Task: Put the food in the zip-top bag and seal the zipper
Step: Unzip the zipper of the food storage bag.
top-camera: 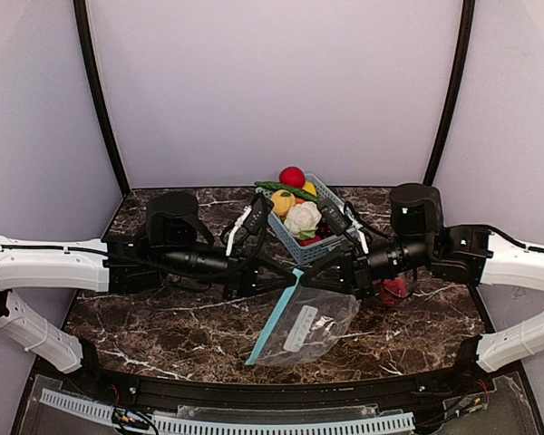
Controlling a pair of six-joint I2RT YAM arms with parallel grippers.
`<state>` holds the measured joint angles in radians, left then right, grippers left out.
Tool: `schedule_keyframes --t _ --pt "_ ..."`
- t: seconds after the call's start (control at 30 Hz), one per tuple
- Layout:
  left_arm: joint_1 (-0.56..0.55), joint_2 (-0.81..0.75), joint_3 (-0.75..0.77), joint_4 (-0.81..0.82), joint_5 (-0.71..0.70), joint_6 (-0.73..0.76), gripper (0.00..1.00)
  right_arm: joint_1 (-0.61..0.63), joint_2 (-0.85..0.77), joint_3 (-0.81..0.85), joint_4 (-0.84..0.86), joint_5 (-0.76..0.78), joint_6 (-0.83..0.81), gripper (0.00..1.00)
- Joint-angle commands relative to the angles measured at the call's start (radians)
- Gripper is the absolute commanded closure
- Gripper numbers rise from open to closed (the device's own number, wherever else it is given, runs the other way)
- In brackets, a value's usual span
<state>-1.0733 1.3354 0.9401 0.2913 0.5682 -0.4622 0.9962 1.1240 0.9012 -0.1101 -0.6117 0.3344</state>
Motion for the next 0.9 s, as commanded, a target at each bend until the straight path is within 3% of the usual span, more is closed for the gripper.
schedule_keyframes --t 0.0,0.57,0.87 --pt "0.006 0.000 -0.017 0.008 0.017 -0.003 0.96 0.008 -0.039 -0.011 0.007 0.108 0.023 1.00" --pt "0.006 -0.024 -0.122 -0.041 0.016 -0.009 0.98 -0.033 -0.188 -0.065 0.002 0.382 0.091 1.00" --pt "0.005 -0.056 -0.181 -0.124 -0.001 0.022 0.99 -0.090 -0.197 -0.077 -0.003 0.403 0.105 1.00"
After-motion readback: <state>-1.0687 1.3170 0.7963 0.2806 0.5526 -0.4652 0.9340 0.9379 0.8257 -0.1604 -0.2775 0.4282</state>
